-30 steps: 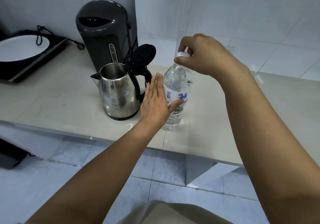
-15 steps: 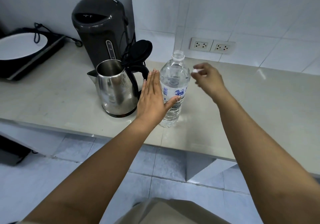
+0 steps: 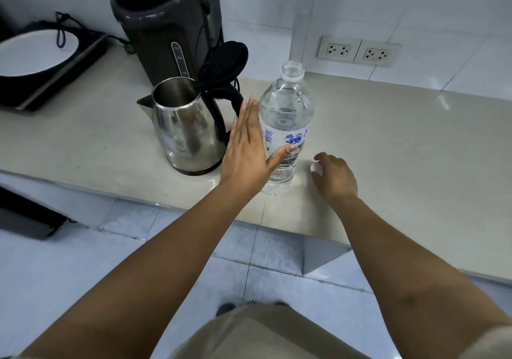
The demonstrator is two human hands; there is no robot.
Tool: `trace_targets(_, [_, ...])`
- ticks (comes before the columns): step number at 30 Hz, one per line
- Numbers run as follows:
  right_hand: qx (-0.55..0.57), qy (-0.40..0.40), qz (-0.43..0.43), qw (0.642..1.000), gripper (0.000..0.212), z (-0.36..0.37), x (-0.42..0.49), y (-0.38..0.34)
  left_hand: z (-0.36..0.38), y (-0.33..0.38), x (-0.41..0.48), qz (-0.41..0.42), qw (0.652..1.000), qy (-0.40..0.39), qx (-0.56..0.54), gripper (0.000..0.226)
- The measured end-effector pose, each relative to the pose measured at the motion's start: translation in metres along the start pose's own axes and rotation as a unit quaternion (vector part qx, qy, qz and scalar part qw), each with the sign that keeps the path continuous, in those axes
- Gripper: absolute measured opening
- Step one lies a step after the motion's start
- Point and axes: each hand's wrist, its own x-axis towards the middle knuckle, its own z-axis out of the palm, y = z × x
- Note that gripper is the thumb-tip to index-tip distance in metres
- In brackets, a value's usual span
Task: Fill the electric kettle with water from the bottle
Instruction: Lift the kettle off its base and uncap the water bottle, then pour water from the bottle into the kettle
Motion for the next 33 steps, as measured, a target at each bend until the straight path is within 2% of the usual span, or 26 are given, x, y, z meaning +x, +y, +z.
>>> trace_targets(2, [-0.016, -0.002, -0.003, 1.000, 0.020, 0.008, -0.005, 0.002, 0.000, -0.001, 0.000, 0.001, 1.000, 0.002, 0.002, 0.102])
trace_targets(6, [0.027, -0.026, 0.058, 0.998, 0.014, 0.019, -0.015, 0.006, -0.001, -0.001, 0.001, 0.005, 1.000, 0.002, 0.001, 0.101])
trace_targets(10, [-0.028, -0.045, -0.001, 0.999, 0.038, 0.024, -0.017, 0.013, -0.002, 0.000, 0.001, 0.004, 1.000, -0.003, -0.001, 0.101])
trace_targets(12, [-0.041, -0.068, 0.014, 0.997, 0.052, 0.018, -0.016, 0.017, -0.002, 0.000, 0.001, 0.005, 1.000, -0.006, -0.003, 0.102])
trace_targets(15, [-0.032, -0.022, -0.005, 0.999, 0.056, 0.000, -0.012, 0.016, -0.002, 0.001, 0.001, 0.003, 1.000, -0.008, -0.005, 0.102])
trace_targets(20, [0.081, 0.117, -0.003, 0.990, 0.056, -0.054, 0.000, -0.018, -0.003, 0.000, -0.001, 0.003, 1.000, -0.006, -0.007, 0.102])
trace_targets(22, [0.164, 0.162, 0.001, 0.973, 0.056, -0.081, 0.003, -0.044, -0.002, 0.000, -0.002, 0.001, 1.000, -0.001, -0.007, 0.101])
trace_targets(25, [0.253, 0.214, -0.046, 0.943, 0.056, -0.121, 0.002, -0.084, 0.000, 0.000, -0.003, -0.002, 1.000, 0.002, -0.007, 0.100])
trace_targets(29, [0.317, 0.183, -0.108, 0.924, 0.057, -0.140, -0.003, -0.122, 0.005, -0.004, -0.004, -0.007, 1.000, 0.002, 0.009, 0.100])
trace_targets(33, [0.345, 0.132, -0.102, 0.924, 0.058, -0.130, -0.004, -0.137, 0.008, -0.008, -0.008, -0.009, 1.000, -0.012, 0.018, 0.099])
